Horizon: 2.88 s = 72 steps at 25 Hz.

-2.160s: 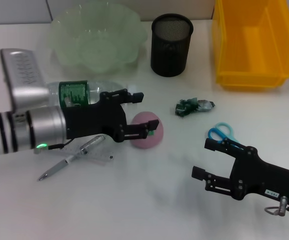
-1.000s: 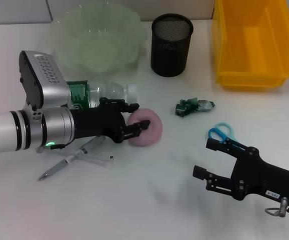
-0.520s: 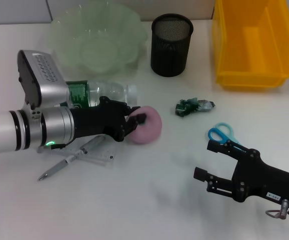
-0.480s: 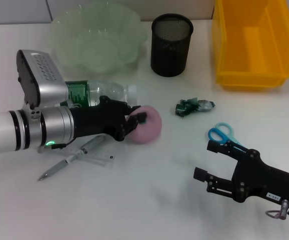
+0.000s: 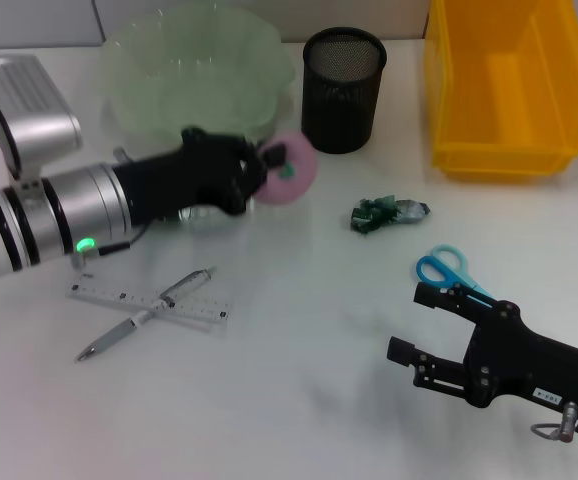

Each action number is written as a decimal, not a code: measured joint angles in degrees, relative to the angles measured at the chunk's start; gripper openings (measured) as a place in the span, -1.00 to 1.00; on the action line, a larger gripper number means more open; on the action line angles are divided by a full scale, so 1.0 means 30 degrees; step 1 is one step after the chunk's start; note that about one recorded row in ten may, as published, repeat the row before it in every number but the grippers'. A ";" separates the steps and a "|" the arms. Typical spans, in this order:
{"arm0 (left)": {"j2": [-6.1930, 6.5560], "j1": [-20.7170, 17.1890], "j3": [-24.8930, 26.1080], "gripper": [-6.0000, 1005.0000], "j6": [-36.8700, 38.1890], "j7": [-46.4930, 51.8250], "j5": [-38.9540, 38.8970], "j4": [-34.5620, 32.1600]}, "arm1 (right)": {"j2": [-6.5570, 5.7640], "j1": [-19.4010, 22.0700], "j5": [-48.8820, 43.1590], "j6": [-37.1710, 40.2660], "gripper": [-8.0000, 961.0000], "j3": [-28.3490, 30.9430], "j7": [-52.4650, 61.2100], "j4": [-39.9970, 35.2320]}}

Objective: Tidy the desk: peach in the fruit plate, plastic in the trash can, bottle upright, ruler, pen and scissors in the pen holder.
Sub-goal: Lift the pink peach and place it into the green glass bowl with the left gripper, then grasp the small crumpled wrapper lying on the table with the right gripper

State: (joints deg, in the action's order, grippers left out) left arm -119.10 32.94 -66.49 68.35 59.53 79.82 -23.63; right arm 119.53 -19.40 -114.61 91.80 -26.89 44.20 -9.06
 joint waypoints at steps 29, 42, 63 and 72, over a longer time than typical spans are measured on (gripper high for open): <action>-0.0028 0.1956 -0.1220 -0.88 -0.9687 -0.2501 -0.7194 0.0265 | 0.0031 -0.0780 0.0001 0.0067 0.70 0.0000 -0.0992 0.1817; -0.0027 0.2004 -0.2396 -0.69 -1.0144 -0.2589 -0.7283 0.0236 | 0.0030 -0.1062 0.0002 -0.0075 0.70 -0.0001 -0.0996 0.1820; 0.0313 -0.0370 -0.3047 -0.13 -0.0773 -0.0274 -0.6549 -0.0626 | -0.0041 -0.0643 -0.0001 -0.0052 0.70 0.1331 -0.0856 0.1719; 0.0585 -0.2806 -0.3043 -0.01 0.4059 0.1927 -0.3041 -0.3340 | -0.0077 -0.0823 -0.0001 -0.0099 0.70 0.1913 -0.0811 0.1480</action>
State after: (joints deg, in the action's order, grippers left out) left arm -117.34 24.52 -75.62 80.53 65.31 70.69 -33.65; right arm 119.30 -21.87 -114.61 91.51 -21.15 41.77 -4.62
